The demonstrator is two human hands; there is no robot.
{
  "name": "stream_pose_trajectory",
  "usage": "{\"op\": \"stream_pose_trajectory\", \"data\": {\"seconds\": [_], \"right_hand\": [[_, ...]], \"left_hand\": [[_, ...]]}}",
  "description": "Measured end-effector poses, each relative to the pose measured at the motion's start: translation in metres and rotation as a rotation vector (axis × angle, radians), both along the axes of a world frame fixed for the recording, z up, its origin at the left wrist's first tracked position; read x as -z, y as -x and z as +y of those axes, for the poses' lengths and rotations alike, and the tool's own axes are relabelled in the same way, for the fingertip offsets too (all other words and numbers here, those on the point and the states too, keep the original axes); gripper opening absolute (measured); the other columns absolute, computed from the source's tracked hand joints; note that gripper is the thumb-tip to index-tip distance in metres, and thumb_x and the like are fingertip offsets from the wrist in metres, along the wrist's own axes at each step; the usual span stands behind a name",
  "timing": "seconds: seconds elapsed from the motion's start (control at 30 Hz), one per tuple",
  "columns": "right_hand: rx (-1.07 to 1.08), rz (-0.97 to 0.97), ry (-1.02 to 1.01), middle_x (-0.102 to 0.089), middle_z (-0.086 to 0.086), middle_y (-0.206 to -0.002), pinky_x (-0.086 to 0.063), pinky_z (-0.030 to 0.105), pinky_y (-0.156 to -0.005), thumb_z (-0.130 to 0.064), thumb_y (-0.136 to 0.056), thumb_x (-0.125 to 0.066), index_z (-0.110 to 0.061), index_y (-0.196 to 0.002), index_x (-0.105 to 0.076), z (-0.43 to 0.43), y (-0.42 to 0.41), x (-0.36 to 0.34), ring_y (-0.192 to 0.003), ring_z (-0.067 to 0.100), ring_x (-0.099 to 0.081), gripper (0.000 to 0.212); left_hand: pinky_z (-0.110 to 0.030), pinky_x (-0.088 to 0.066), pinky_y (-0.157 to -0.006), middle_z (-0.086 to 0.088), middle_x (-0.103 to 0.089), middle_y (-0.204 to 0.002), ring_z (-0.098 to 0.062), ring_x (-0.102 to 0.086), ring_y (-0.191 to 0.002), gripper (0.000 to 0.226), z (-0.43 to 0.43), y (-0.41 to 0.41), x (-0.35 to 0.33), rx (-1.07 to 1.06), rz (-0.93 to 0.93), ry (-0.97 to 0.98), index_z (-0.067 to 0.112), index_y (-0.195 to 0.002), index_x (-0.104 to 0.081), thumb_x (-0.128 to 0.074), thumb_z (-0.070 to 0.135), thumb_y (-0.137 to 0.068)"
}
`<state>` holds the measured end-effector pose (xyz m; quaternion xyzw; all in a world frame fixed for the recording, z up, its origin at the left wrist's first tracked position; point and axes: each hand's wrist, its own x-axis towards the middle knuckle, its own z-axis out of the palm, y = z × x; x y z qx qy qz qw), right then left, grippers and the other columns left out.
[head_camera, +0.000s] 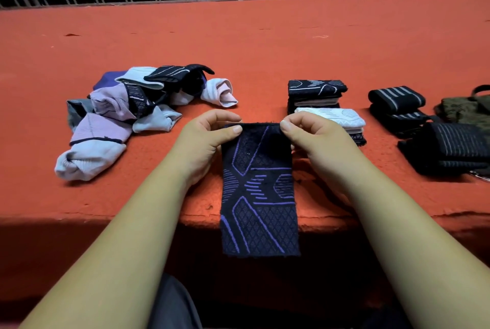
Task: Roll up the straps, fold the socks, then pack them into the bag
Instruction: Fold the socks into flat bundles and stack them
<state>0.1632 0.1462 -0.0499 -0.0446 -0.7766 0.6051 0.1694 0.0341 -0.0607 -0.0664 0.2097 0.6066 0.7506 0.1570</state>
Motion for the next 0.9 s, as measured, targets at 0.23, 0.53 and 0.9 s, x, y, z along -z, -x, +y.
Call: {"op": "stream_pose_trajectory", "data": {"seconds": [0.23, 0.53, 0.9], "right_hand": [[-0.022, 0.004, -0.157, -0.054, -0.004, -0.082, -0.04, 0.038, -0.078, -0.048, -0.109, -0.052, -0.024, -0.098, -0.061, 0.007, -0.007, -0.007, -0.078, 0.013, -0.049, 0.027], [0.103, -0.085, -0.417, -0.073, -0.002, -0.078, -0.054, 0.041, -0.08, -0.057, -0.102, -0.059, -0.02, -0.088, -0.061, 0.019, -0.014, -0.006, -0.08, 0.022, -0.069, 0.04], [0.145, 0.116, -0.113, -0.077, -0.001, -0.096, -0.062, 0.05, -0.089, -0.016, -0.093, -0.08, -0.029, -0.105, -0.075, 0.019, -0.009, -0.005, -0.087, 0.019, -0.071, 0.018]], "left_hand": [[-0.038, -0.058, -0.085, -0.013, -0.074, -0.114, -0.025, -0.07, -0.097, 0.037, -0.006, -0.002, 0.002, 0.141, -0.11, 0.154, 0.004, -0.132, -0.064, -0.073, 0.012, -0.097], [-0.028, -0.062, -0.073, -0.012, -0.073, -0.109, -0.02, -0.073, -0.091, 0.035, 0.001, -0.005, 0.0, 0.086, -0.074, 0.019, 0.008, -0.127, -0.065, -0.068, -0.008, -0.095], [-0.019, -0.056, -0.059, -0.012, -0.072, -0.107, -0.015, -0.073, -0.081, 0.034, 0.006, -0.012, -0.005, 0.077, -0.084, -0.053, 0.003, -0.128, -0.062, -0.062, -0.011, -0.097]]}}
